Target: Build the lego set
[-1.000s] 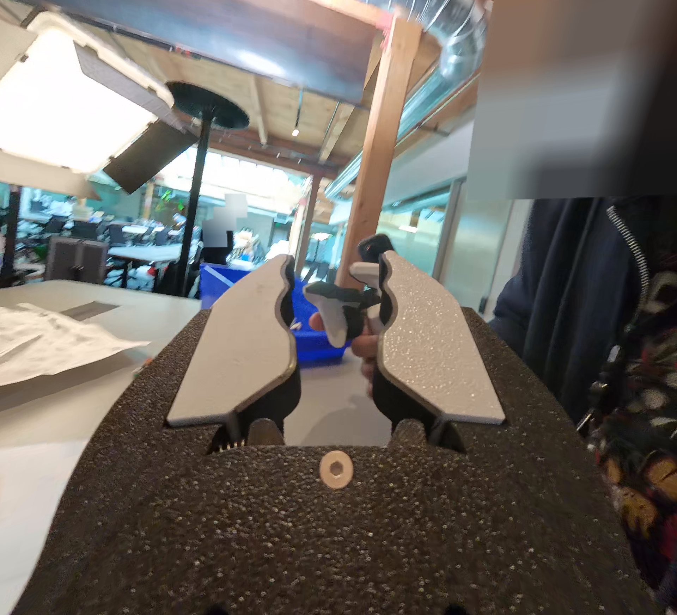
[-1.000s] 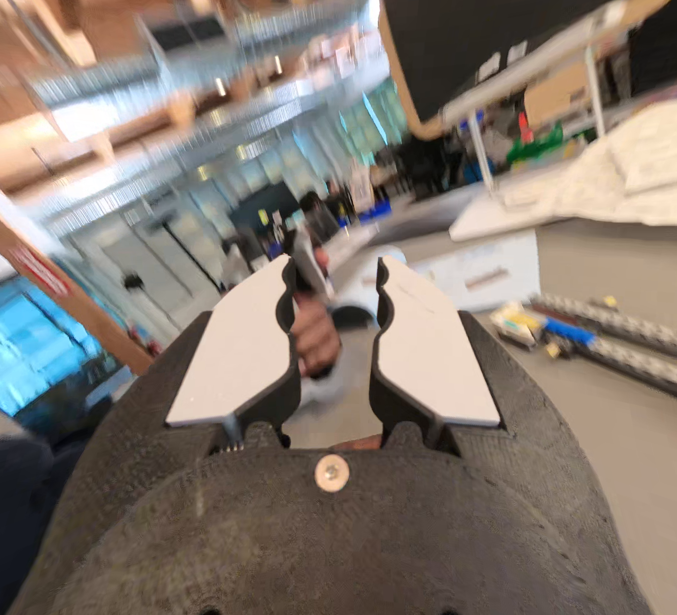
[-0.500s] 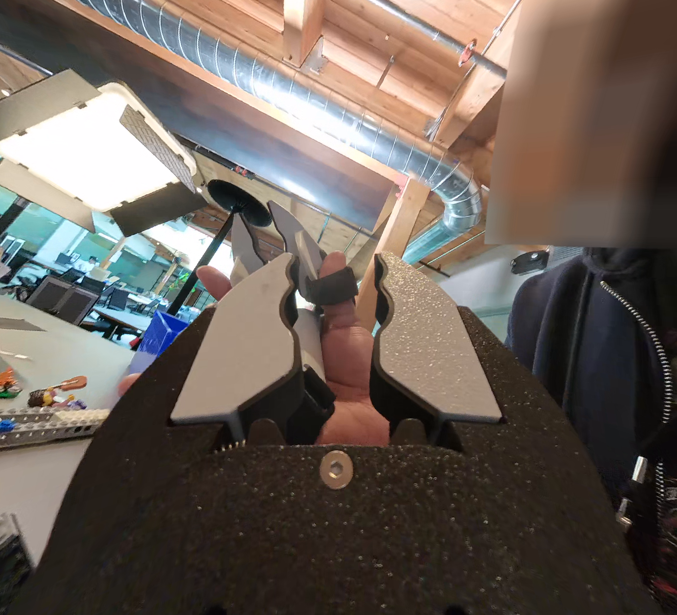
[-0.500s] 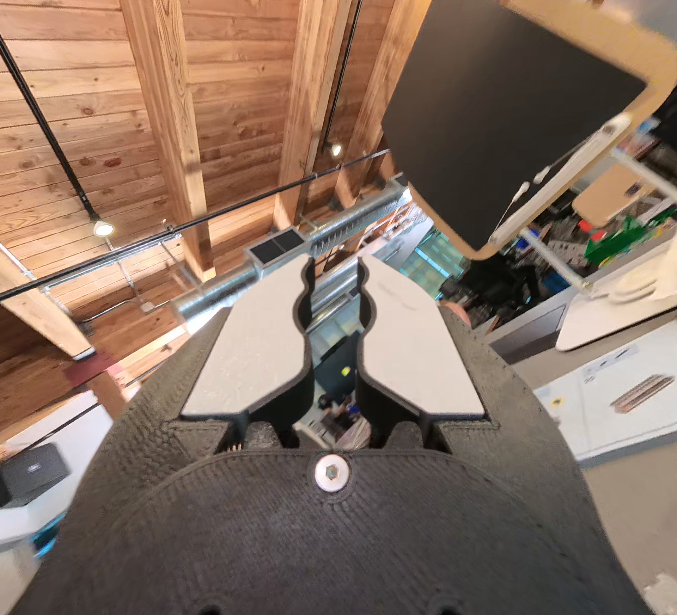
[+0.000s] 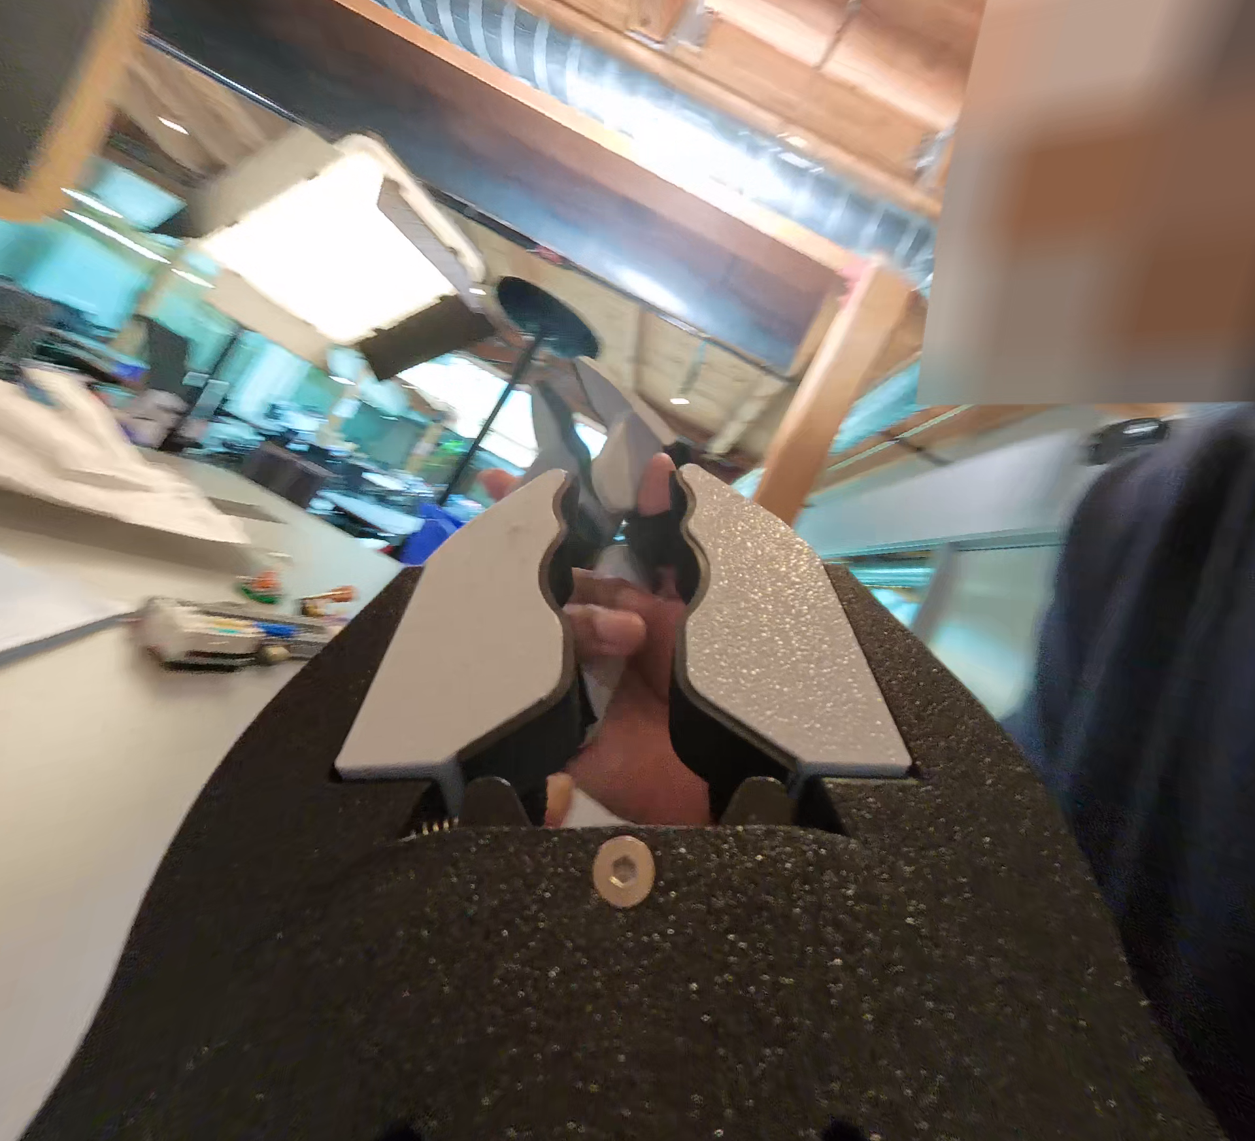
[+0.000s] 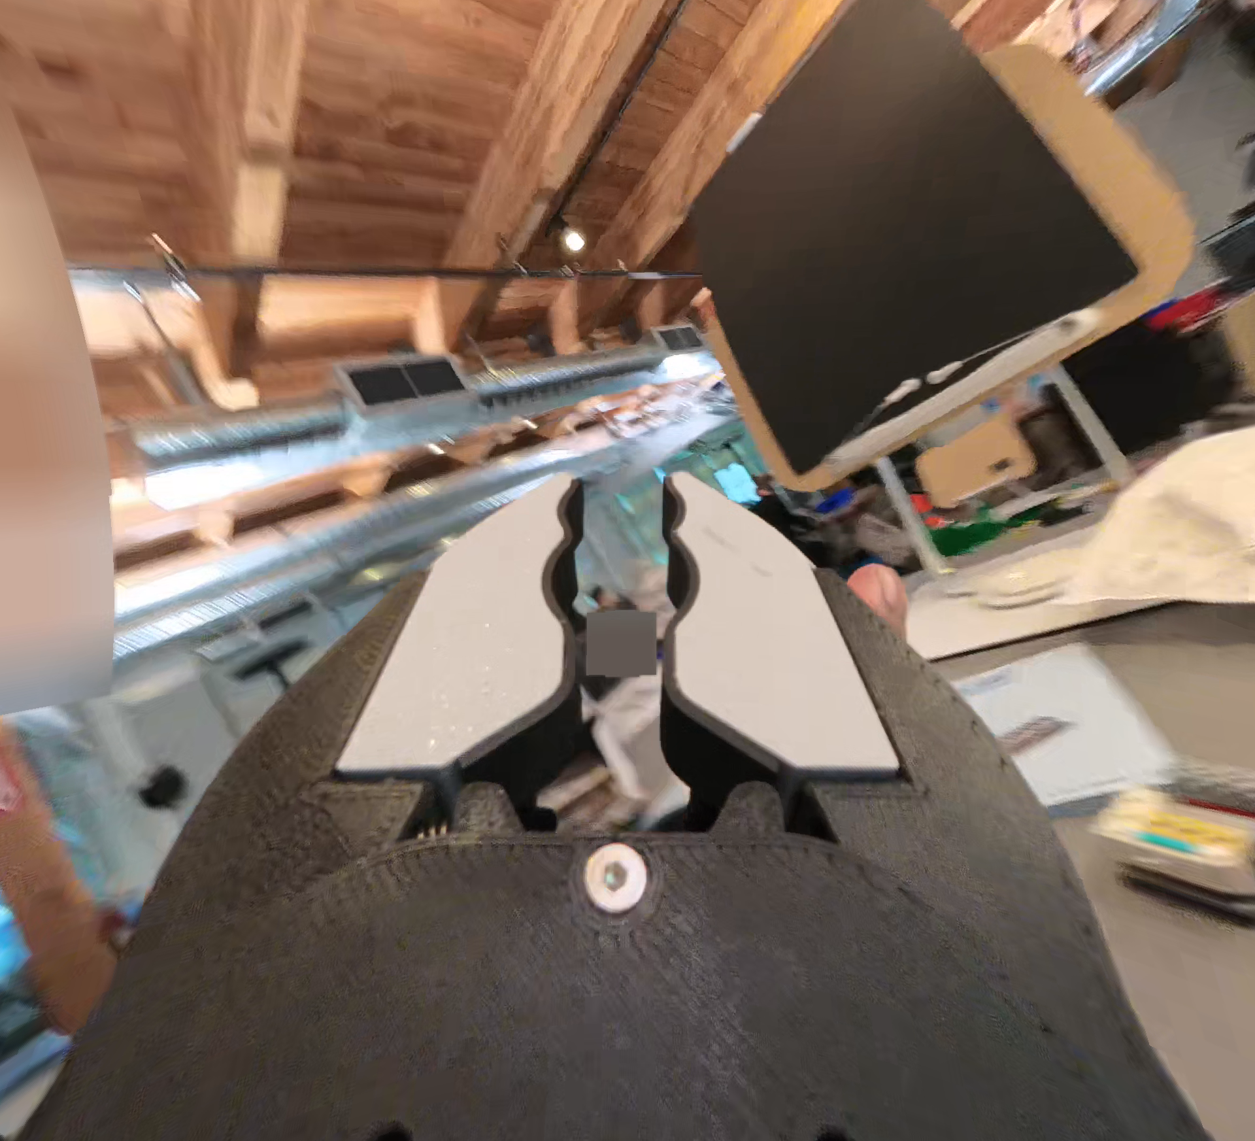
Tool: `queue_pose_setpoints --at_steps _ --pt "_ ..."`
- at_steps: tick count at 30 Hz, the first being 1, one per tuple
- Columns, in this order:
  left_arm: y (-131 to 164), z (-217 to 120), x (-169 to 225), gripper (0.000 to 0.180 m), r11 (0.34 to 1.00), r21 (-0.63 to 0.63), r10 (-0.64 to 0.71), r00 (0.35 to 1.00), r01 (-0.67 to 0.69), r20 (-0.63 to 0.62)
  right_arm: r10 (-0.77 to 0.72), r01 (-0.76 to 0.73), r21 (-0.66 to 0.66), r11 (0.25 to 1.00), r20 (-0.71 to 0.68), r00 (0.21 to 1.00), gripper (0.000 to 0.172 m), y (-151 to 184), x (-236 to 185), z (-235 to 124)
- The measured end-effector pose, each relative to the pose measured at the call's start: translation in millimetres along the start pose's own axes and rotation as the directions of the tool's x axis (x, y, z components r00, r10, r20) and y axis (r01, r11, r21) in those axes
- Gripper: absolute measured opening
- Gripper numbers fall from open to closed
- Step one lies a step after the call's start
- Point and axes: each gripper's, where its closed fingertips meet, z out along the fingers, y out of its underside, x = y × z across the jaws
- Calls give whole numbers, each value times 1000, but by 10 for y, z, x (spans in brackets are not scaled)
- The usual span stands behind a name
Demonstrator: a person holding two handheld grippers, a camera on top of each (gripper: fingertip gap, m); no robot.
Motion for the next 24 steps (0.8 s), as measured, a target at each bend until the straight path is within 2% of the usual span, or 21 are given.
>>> queue_pose_setpoints --at_steps 3,6,9,11,15,19,24 --pt "9 9 -251 26 991 -50 129 978 -122 164 -260 231 -238 944 -98 961 15 139 361 19" --pt "59 109 -412 14 973 -178 184 962 -148 201 -444 354 -423 834 -134 886 10 231 752 37" --pt "-43 273 -724 14 946 -238 289 904 -219 315 -568 448 -513 732 -96 817 9 281 972 120" --pt "-110 412 -960 22 920 -289 365 852 -266 377 -595 469 -550 691 -64 801 19 354 1069 193" --pt "-193 643 -1316 30 828 -366 552 730 -425 402 -570 489 -527 695 9 821 39 480 1098 296" --pt "-92 592 -1505 30 715 -480 695 595 -509 404 -516 458 -516 723 37 856 39 573 1085 255" --pt "54 496 -1524 22 570 -619 805 516 -540 291 -516 460 -527 715 48 855 34 636 1018 173"
